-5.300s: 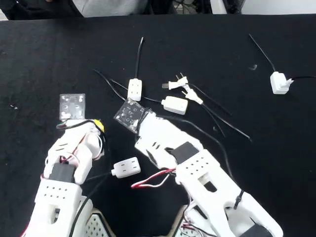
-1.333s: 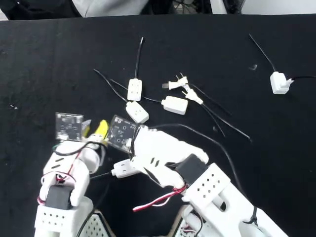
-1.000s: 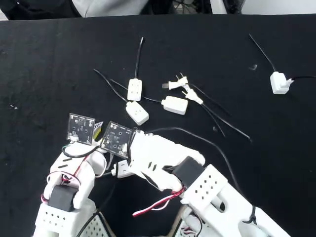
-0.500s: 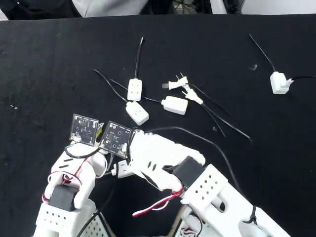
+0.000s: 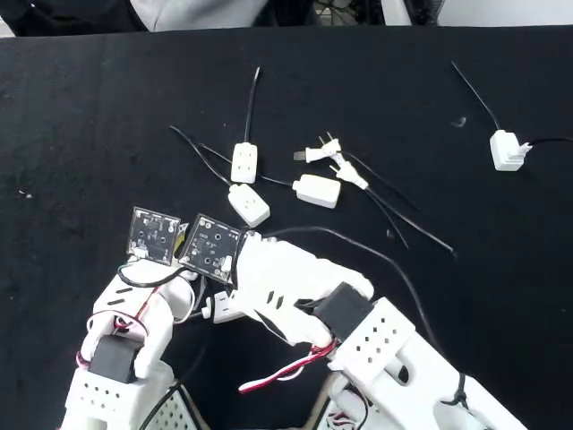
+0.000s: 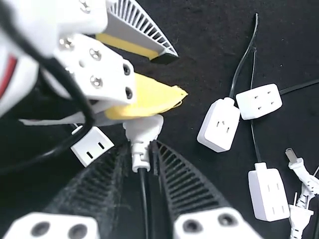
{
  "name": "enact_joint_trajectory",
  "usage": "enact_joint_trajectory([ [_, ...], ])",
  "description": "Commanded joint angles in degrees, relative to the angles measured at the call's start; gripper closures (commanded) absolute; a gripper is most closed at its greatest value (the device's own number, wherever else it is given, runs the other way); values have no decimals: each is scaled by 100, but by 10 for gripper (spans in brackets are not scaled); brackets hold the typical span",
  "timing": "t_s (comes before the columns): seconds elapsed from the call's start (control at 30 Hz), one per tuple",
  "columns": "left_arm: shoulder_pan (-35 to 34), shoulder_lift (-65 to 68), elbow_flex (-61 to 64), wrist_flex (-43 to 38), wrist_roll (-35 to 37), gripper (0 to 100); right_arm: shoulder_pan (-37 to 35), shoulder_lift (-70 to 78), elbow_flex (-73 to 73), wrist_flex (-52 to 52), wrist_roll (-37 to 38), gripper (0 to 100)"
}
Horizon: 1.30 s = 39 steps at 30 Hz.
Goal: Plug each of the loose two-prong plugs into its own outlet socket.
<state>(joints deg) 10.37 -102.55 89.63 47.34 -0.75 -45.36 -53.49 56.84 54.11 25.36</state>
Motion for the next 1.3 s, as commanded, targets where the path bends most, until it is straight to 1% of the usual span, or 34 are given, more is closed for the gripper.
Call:
enact_joint_trajectory([
  [0.0, 48, -26, -40, 18, -44, 859, -70, -171, -532, -132, -44, 988],
  [1.1, 31, -26, -13, 18, -44, 859, -44, -163, -655, -88, -44, 988],
  [1.2, -84, -26, -75, 18, -35, 859, -44, -163, -655, -53, -44, 988],
  [1.27, -391, -26, -215, 79, -18, 859, -35, -163, -655, 141, -44, 988],
])
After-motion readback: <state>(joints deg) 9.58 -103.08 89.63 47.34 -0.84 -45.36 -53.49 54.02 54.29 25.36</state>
